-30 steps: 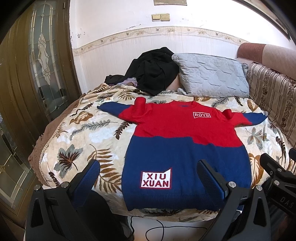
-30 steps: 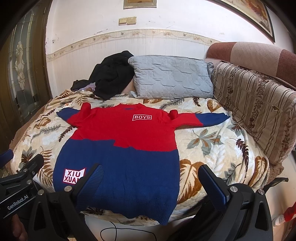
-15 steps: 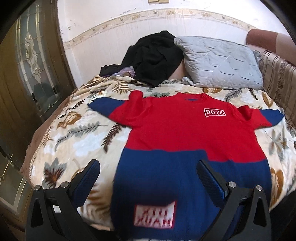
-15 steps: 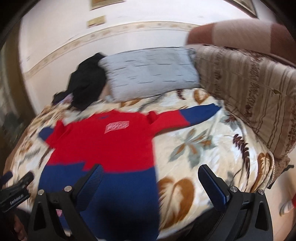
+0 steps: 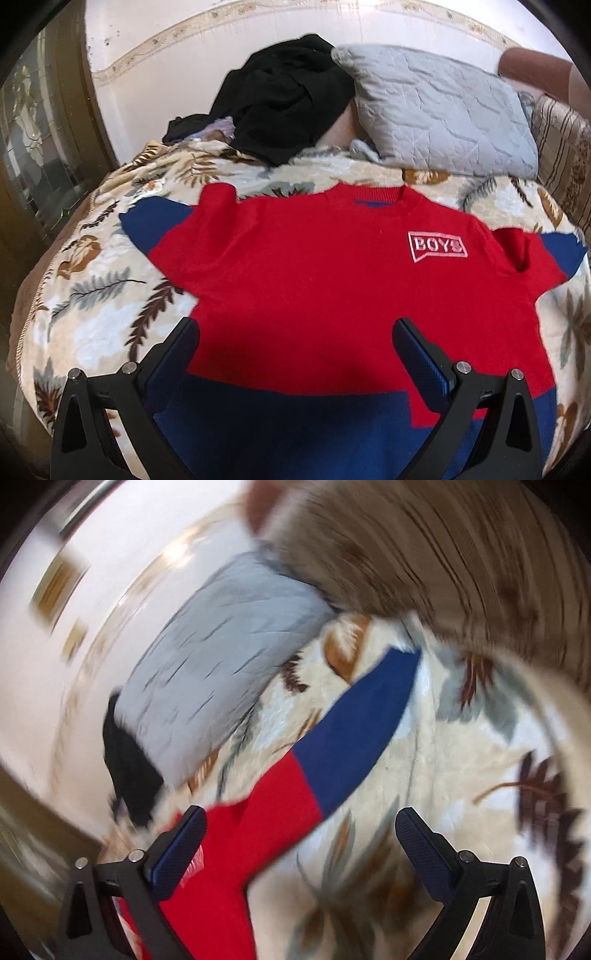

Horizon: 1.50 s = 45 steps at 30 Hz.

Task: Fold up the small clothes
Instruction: 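Grasp the blue sleeve cuff with the right gripper and lift it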

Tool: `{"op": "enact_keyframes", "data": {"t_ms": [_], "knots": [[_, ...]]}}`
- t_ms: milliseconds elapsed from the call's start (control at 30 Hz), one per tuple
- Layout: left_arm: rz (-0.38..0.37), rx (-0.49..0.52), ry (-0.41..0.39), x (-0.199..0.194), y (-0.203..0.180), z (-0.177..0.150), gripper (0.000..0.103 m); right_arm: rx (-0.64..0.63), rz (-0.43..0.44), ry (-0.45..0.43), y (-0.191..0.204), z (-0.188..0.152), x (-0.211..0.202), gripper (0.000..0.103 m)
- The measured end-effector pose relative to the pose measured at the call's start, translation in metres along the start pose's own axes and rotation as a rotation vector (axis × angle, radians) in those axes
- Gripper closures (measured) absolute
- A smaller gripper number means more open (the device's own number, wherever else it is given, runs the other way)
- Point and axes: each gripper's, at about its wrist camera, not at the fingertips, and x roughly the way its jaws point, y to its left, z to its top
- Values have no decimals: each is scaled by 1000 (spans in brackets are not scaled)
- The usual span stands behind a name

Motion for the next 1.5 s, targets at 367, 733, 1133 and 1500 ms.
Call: {"op": "enact_keyframes", "data": {"t_ms": [367,733,1133,1500], "knots": [[-17,45,52,23,-10,-5,0,324,113,-28,-77,60,61,24],[-3,58,60,32,-10,-6,0,305,-9,-36,-93,91,105,75],[-26,60,48,24,-8,-6,0,253,199,-62,-53,83,92,95],[-36,15,63,22,27,6,0,101,438,185,97,-12,122,95]]}}
